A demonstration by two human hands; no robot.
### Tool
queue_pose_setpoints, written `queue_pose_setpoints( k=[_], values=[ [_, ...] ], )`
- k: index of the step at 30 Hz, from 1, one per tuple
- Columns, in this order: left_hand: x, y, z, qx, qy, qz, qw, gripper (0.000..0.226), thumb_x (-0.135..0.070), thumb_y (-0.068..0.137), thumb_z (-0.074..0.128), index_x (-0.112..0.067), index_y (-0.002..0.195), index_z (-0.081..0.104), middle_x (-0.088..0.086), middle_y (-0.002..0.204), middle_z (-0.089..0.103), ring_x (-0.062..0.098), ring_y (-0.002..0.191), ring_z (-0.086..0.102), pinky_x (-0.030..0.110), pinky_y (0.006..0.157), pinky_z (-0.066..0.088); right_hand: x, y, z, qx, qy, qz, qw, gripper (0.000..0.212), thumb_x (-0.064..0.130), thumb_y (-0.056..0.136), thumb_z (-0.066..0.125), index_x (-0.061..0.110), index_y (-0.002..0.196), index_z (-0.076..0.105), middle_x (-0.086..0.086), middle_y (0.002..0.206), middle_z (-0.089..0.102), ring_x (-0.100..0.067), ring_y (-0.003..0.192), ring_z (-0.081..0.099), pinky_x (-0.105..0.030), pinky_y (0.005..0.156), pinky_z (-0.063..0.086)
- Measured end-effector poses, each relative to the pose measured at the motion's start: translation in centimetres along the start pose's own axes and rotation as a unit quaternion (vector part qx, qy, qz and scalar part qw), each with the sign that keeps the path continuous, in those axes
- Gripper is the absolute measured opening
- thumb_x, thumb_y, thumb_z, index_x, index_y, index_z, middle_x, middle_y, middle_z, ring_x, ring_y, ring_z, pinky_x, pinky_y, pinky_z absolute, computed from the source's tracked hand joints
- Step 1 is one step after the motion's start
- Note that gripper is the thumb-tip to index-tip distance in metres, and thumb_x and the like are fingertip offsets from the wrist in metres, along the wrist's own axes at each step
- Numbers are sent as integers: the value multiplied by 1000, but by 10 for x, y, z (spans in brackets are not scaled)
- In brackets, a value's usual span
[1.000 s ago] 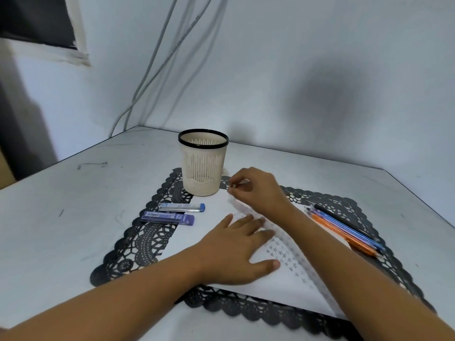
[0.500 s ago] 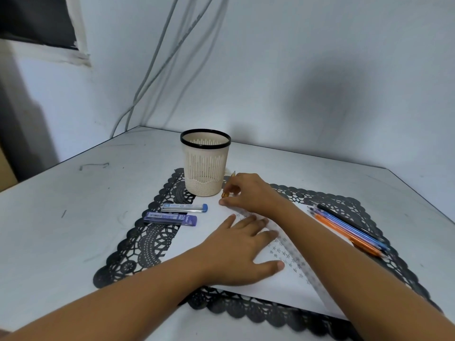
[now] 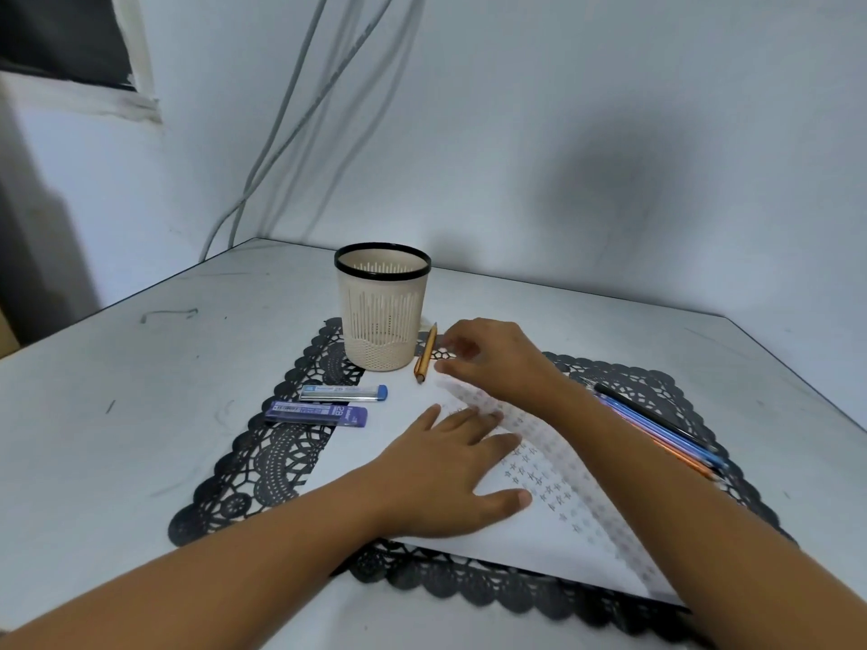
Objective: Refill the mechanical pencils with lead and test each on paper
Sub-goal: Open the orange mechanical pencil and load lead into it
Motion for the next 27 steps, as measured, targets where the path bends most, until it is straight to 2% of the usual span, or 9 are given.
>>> queue_pose_setpoints(
  k=[2, 4, 7, 9, 11, 13, 19, 23, 27],
  values=[
    [-1, 0, 0, 3, -1, -1, 1000, 65, -64, 89, 24, -34, 145, 12, -6, 156, 4, 9, 142, -3, 38, 116, -5, -9, -17, -16, -24, -26, 9, 999, 26, 29, 86, 62, 15, 108, 63, -2, 100, 64, -14, 86, 59, -28, 80, 52],
    [0, 0, 0, 6, -2, -3, 1000, 65, -65, 88, 23, -36, 145, 12, -7, 156, 3, 8, 142, -3, 37, 116, -6, -25, -37, -31, -44, -68, 26, 996, 21, 25, 88, 59, 14, 105, 65, -3, 96, 65, -12, 81, 58, -22, 75, 49],
    [1, 0, -1, 9, -3, -5, 1000, 64, -66, 88, 24, -38, 144, 11, -9, 156, 3, 7, 142, -3, 36, 115, -5, -55, -67, -49, -62, -124, 71, 988, 18, 19, 91, 55, 11, 101, 67, -5, 95, 66, -10, 73, 54, -7, 61, 33],
    [0, 0, -1, 12, -2, -5, 1000, 64, -66, 87, 23, -39, 144, 11, -11, 156, 2, 6, 142, -3, 35, 115, -5, -75, -88, -61, -75, -155, 116, 978, 18, 21, 91, 55, 11, 100, 69, -5, 90, 66, -13, 71, 53, -10, 57, 30],
    [1, -2, -1, 14, -2, -7, 1000, 64, -66, 87, 23, -39, 144, 10, -11, 156, 1, 5, 142, -4, 35, 115, -5, -89, -102, -68, -82, -181, 149, 969, 19, 25, 90, 56, 13, 98, 69, -4, 86, 64, -15, 70, 53, -19, 57, 32],
    [-1, -2, -2, 13, -1, -6, 1000, 63, -65, 88, 23, -39, 144, 10, -12, 156, 1, 5, 142, -4, 34, 115, -5, -98, -115, -73, -75, -199, 178, 961, 18, 25, 91, 55, 15, 98, 68, -3, 89, 64, -15, 73, 52, -22, 60, 34],
    [-1, -2, -2, 14, -4, -5, 1000, 62, -65, 88, 23, -40, 143, 9, -13, 155, 0, 4, 141, -5, 32, 115, -6, -106, -121, -68, -26, -194, 214, 957, 19, 27, 92, 53, 19, 104, 65, 0, 101, 65, -11, 79, 52, -20, 67, 36],
    [-2, -1, 0, 19, -4, -5, 1000, 62, -65, 87, 23, -41, 143, 9, -13, 155, 0, 4, 141, -4, 32, 115, -6, -112, -122, -61, -8, -179, 236, 955, 19, 28, 90, 55, 20, 106, 64, 1, 103, 65, -11, 84, 54, -22, 72, 42],
    [-2, -1, -1, 14, -8, -2, 1000, 61, -64, 88, 24, -41, 143, 12, -13, 155, 2, 4, 141, -3, 33, 116, -5, -115, -120, -58, -13, -186, 238, 953, 19, 26, 90, 54, 20, 104, 65, 2, 100, 65, -9, 80, 52, -21, 71, 42]
  ],
)
Point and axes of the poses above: each hand's wrist, its own y-axis towards the middle knuckle, its own z-axis out of the palm, x = y × z, the point moved 7 cm from there along y, towards the middle knuckle
